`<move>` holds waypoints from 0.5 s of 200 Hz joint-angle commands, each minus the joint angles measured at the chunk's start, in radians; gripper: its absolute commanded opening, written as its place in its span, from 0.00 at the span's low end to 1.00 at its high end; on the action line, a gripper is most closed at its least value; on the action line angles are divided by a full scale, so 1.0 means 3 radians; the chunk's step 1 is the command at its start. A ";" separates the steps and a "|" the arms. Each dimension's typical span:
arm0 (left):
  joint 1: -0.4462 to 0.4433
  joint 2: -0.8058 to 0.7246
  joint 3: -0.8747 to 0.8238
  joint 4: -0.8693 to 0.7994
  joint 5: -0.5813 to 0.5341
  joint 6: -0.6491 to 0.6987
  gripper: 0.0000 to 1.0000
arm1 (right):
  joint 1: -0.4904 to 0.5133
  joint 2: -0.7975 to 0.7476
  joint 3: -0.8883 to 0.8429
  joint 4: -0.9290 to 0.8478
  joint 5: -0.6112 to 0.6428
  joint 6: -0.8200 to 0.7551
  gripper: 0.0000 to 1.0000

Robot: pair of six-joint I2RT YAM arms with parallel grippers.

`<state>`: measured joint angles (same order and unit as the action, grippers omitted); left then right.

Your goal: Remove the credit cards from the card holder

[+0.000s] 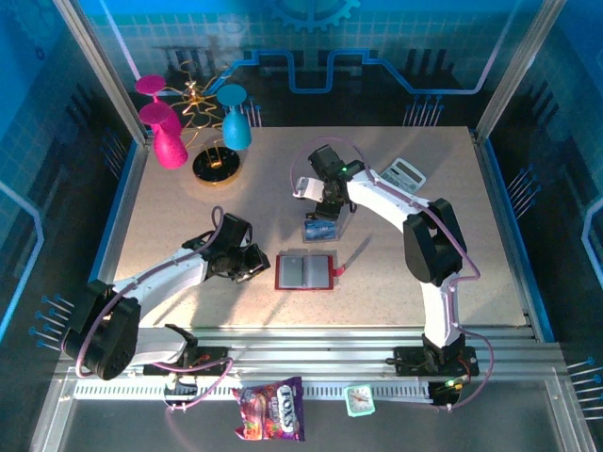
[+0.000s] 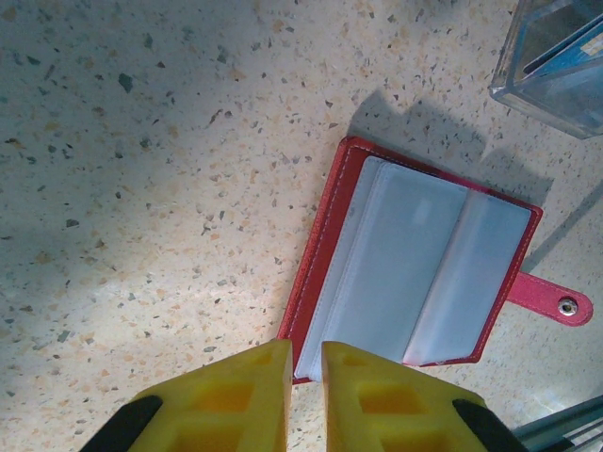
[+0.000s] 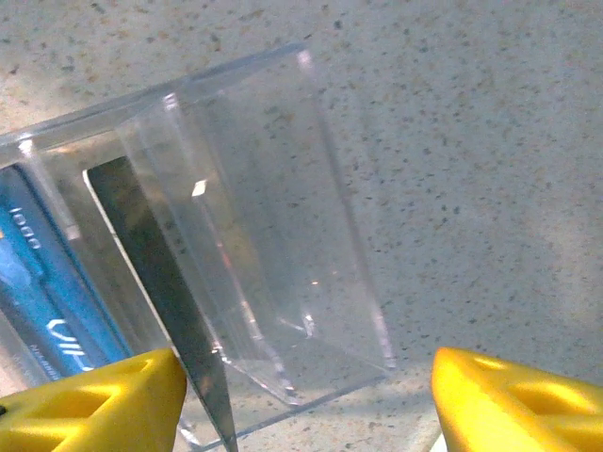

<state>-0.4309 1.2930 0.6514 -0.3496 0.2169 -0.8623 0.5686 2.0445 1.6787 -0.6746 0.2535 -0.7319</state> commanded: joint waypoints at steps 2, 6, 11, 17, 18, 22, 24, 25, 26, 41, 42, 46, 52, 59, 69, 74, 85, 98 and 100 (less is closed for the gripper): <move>0.0026 -0.0072 -0.0034 -0.0014 0.0027 -0.0009 0.17 | -0.0014 0.0008 0.0133 0.0177 0.0115 0.0060 0.71; 0.0028 -0.0076 -0.0034 -0.0016 0.0023 -0.0009 0.17 | -0.0019 0.0007 0.0135 0.0194 0.0131 0.0060 0.71; 0.0026 -0.0076 -0.0041 -0.0014 0.0023 -0.0009 0.17 | -0.0014 0.0001 0.0140 0.0220 0.0148 0.0062 0.71; 0.0027 -0.0075 -0.0039 -0.0020 0.0021 -0.0009 0.17 | -0.0014 -0.0003 0.0148 0.0237 0.0166 0.0062 0.71; 0.0026 -0.0076 -0.0039 -0.0018 0.0023 -0.0009 0.17 | -0.0014 -0.0001 0.0147 0.0241 0.0169 0.0062 0.71; 0.0028 -0.0076 -0.0039 -0.0021 0.0022 -0.0011 0.17 | -0.0014 -0.0006 0.0147 0.0249 0.0179 0.0064 0.71; 0.0026 -0.0075 -0.0039 -0.0021 0.0021 -0.0010 0.17 | -0.0014 -0.0010 0.0152 0.0256 0.0179 0.0061 0.71; 0.0025 -0.0076 -0.0039 -0.0018 0.0022 -0.0010 0.17 | -0.0014 -0.0012 0.0154 0.0258 0.0181 0.0061 0.71; 0.0025 -0.0076 -0.0042 -0.0020 0.0023 -0.0010 0.17 | -0.0016 -0.0013 0.0156 0.0259 0.0182 0.0059 0.71; 0.0029 -0.0076 -0.0048 -0.0016 0.0019 -0.0013 0.17 | -0.0009 -0.0021 0.0157 0.0269 0.0174 0.0057 0.71; 0.0027 -0.0076 -0.0049 -0.0013 0.0019 -0.0017 0.17 | -0.0009 -0.0020 0.0157 0.0269 0.0173 0.0057 0.71; 0.0028 -0.0076 -0.0049 -0.0016 0.0021 -0.0015 0.17 | -0.0009 -0.0019 0.0158 0.0270 0.0169 0.0054 0.71; 0.0025 -0.0081 -0.0054 -0.0011 0.0025 -0.0015 0.17 | -0.0008 -0.0019 0.0157 0.0270 0.0163 0.0049 0.71; 0.0025 -0.0081 -0.0054 -0.0006 0.0023 -0.0015 0.17 | -0.0009 -0.0009 0.0158 0.0275 0.0162 0.0046 0.71; 0.0029 -0.0086 -0.0061 -0.0005 0.0023 -0.0019 0.17 | -0.0009 0.0010 0.0166 0.0274 0.0162 0.0042 0.71; 0.0025 -0.0084 -0.0058 -0.0002 0.0024 -0.0017 0.17 | -0.0009 0.0020 0.0174 0.0275 0.0157 0.0038 0.71; 0.0026 -0.0081 -0.0058 -0.0004 0.0026 -0.0020 0.17 | -0.0007 0.0056 0.0192 0.0275 0.0158 0.0036 0.71; 0.0025 -0.0086 -0.0057 -0.0004 0.0025 -0.0015 0.17 | -0.0011 0.0094 0.0219 0.0270 0.0155 0.0032 0.71; 0.0026 -0.0086 -0.0058 -0.0004 0.0025 -0.0015 0.17 | -0.0009 0.0100 0.0225 0.0270 0.0157 0.0031 0.71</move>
<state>-0.4309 1.2892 0.6449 -0.3500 0.2165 -0.8627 0.5686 2.0480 1.7061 -0.6075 0.2890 -0.7288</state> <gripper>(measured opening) 0.170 0.707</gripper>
